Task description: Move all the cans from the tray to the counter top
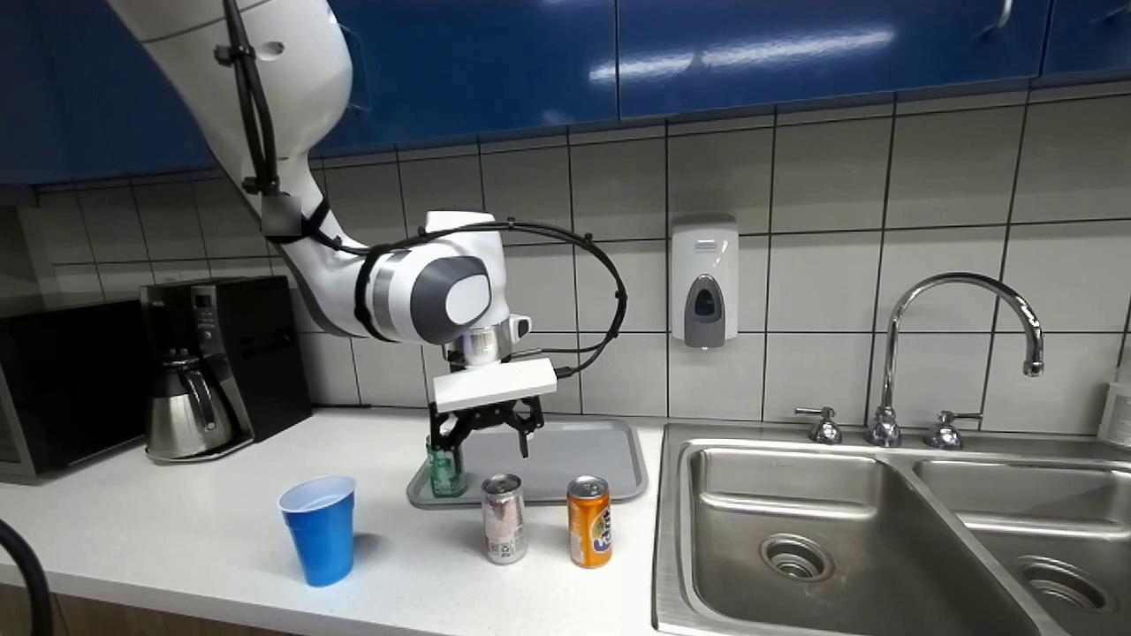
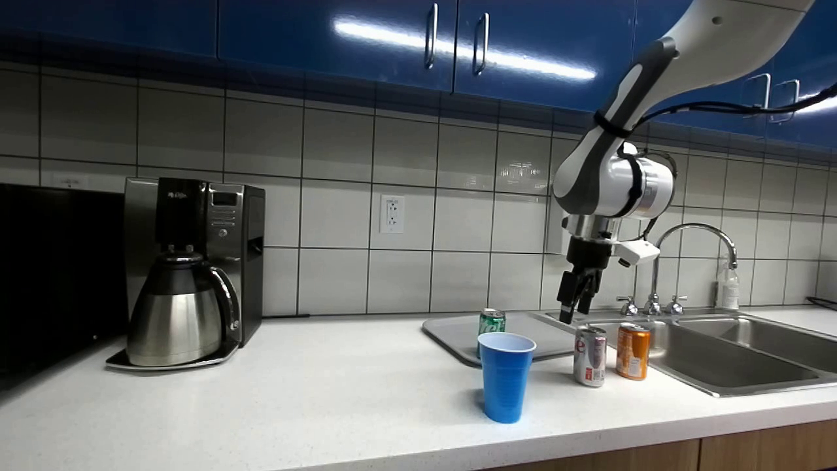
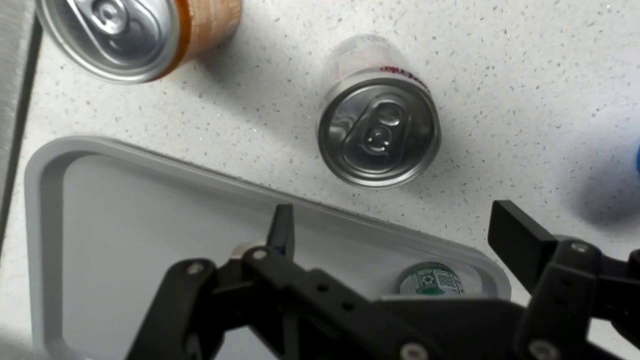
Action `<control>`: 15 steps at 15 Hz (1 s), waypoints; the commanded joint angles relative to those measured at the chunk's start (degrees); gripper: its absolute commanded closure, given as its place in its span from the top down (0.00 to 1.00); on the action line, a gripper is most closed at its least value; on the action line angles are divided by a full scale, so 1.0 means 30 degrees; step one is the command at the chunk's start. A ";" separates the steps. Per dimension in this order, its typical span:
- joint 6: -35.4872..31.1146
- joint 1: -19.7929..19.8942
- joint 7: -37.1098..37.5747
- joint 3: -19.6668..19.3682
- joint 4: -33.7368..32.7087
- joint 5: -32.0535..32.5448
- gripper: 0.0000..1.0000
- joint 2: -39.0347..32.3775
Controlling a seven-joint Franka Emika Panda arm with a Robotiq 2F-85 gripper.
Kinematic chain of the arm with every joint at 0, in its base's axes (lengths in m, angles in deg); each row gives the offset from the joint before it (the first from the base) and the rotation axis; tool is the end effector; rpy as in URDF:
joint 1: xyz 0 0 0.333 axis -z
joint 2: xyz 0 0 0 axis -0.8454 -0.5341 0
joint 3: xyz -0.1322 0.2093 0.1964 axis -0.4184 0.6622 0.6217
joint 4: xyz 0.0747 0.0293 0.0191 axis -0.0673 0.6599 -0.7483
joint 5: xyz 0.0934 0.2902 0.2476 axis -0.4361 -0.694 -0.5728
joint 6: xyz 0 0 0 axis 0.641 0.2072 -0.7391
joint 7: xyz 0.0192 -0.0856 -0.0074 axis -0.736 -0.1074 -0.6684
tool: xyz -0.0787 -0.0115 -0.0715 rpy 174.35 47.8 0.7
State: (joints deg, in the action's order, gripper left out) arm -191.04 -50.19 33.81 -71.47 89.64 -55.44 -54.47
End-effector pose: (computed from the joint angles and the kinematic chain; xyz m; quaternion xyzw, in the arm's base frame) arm 0.4944 -0.0564 0.2940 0.9541 0.2879 0.0817 0.0086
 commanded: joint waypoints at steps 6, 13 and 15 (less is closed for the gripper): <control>0.0928 -0.0607 -0.2932 -0.0274 -0.0438 -0.0951 1.00 0.0541; 0.2063 -0.1103 -0.4498 -0.0140 -0.0989 -0.1577 1.00 0.0434; 0.2344 -0.1240 -0.4736 -0.0143 -0.1105 -0.1636 1.00 0.0398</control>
State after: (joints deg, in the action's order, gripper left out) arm -187.13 -53.22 22.80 -71.51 87.59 -58.89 -53.92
